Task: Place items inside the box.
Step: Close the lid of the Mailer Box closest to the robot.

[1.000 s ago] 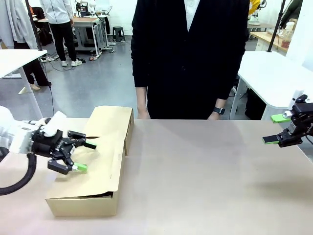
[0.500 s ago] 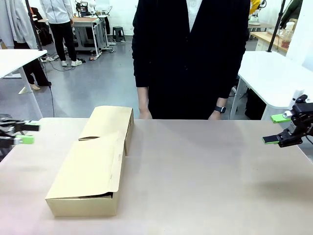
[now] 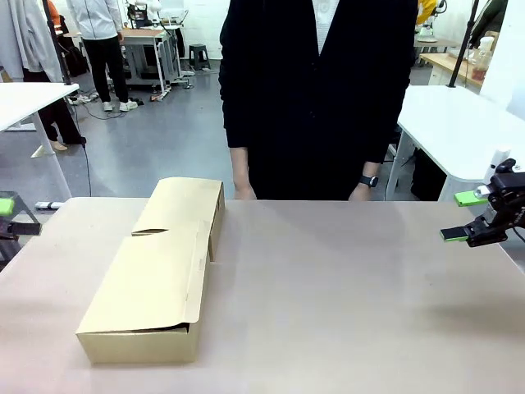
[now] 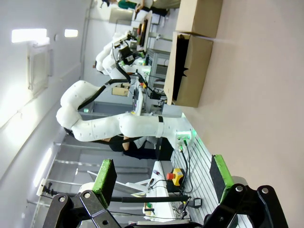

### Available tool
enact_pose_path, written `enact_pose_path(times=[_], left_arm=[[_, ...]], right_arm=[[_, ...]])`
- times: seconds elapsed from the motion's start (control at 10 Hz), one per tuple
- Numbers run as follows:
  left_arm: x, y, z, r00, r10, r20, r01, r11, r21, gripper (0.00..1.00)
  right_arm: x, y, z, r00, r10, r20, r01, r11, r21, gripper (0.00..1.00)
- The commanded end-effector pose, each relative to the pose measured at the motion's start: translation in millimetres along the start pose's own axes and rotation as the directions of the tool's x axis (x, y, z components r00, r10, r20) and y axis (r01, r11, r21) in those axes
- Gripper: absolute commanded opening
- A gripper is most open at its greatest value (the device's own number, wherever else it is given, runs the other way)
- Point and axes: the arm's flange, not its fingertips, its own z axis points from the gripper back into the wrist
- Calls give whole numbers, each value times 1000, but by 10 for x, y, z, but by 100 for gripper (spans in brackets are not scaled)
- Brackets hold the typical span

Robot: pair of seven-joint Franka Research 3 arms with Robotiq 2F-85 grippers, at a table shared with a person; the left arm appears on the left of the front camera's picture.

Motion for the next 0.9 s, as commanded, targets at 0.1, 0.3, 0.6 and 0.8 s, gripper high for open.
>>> enact_pose_path(times=[0.1, 0.3, 0.6, 0.8], left_arm=[[183, 161, 48, 969, 69, 238, -140, 945, 294, 100], [64, 69, 40, 994, 76, 76, -75, 997, -10, 100], [64, 69, 40, 994, 76, 76, -75, 997, -10, 100], [64, 69, 40, 994, 76, 76, -75, 997, -10, 100]], right_arm=[[18, 38, 12, 1000, 1, 9, -1, 1000, 18, 100], [18, 38, 12, 1000, 1, 9, -1, 1000, 18, 100], [18, 38, 12, 1000, 1, 9, -1, 1000, 18, 100], [18, 38, 12, 1000, 1, 9, -1, 1000, 18, 100]])
